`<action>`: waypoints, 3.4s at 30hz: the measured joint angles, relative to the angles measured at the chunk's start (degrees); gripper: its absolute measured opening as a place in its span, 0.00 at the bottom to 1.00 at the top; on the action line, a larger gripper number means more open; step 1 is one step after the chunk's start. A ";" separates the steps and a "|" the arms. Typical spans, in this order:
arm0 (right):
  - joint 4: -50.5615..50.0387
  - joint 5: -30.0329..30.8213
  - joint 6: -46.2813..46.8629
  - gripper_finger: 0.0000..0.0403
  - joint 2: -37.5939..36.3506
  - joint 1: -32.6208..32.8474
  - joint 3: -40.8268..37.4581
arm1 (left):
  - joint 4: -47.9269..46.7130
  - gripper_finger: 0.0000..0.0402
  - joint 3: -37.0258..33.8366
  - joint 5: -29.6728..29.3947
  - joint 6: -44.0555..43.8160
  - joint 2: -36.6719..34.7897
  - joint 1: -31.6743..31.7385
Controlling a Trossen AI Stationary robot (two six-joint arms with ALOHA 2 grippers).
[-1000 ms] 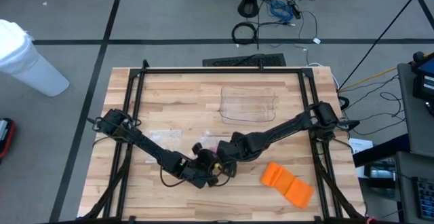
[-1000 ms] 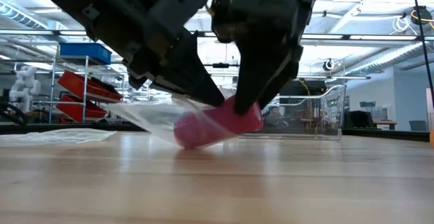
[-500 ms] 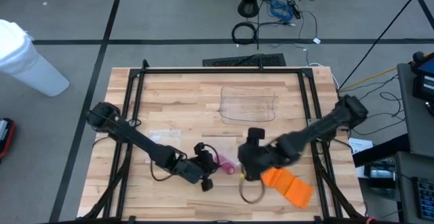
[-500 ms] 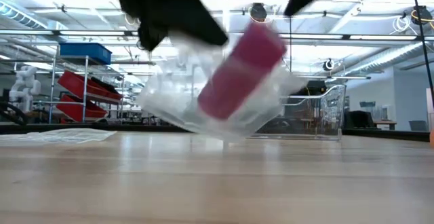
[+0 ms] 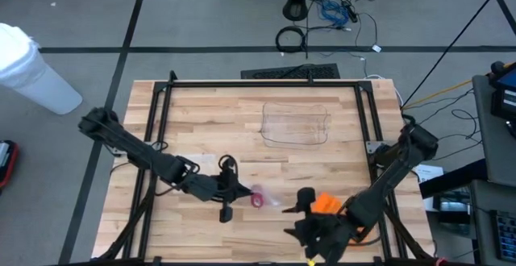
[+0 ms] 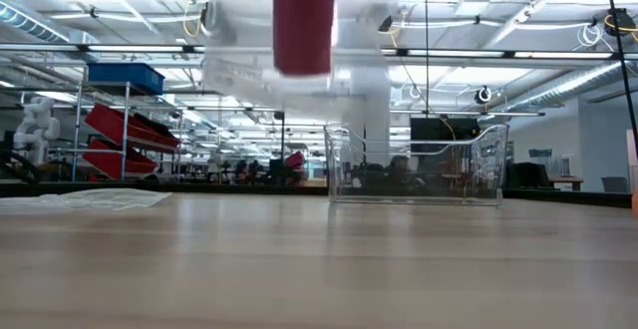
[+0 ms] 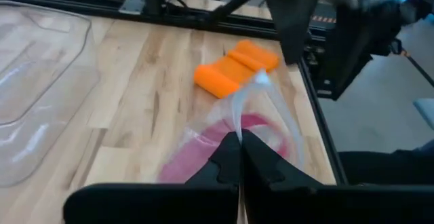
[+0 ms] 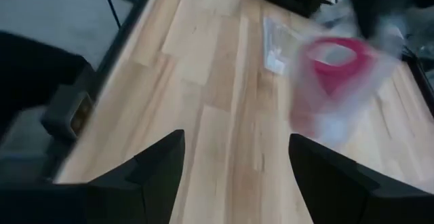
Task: Roll bandage
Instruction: Put the rolled pink bandage into the top transparent zip bag, then close the top transparent zip bag
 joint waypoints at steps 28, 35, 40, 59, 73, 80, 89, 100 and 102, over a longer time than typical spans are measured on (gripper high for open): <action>-3.57 15.89 2.37 0.62 4.05 -2.95 -0.02 | -5.72 0.00 0.00 0.41 -1.64 -0.56 -0.09; -3.49 12.12 5.38 0.57 4.05 -4.94 -0.02 | -5.56 0.00 0.00 -0.94 -1.60 -0.56 -0.09; -3.48 10.00 6.09 0.38 4.05 -6.23 -0.02 | -5.56 0.00 0.00 -1.16 -1.60 -0.56 -0.09; -15.69 9.23 -39.69 0.00 4.05 -6.79 -0.02 | -5.13 0.20 -0.42 15.79 1.33 4.51 -2.13; 0.33 -1.03 -59.00 0.00 4.05 -6.59 -0.04 | -5.11 0.22 0.35 3.01 15.46 2.83 -1.65; -13.79 -2.74 -32.41 0.10 4.05 -7.11 -0.04 | -5.15 0.22 0.35 2.27 16.85 2.83 -0.28; -21.25 -7.12 -6.59 0.44 4.05 -6.32 -0.04 | -4.86 0.22 0.16 3.78 19.95 3.23 3.80; -24.31 -12.86 37.32 0.55 4.05 -4.94 -0.04 | 0.18 0.22 -0.33 26.65 27.28 11.43 9.85; -24.42 -14.67 41.27 0.53 4.05 -4.50 -0.04 | 3.25 0.22 -0.33 29.99 29.19 13.68 10.76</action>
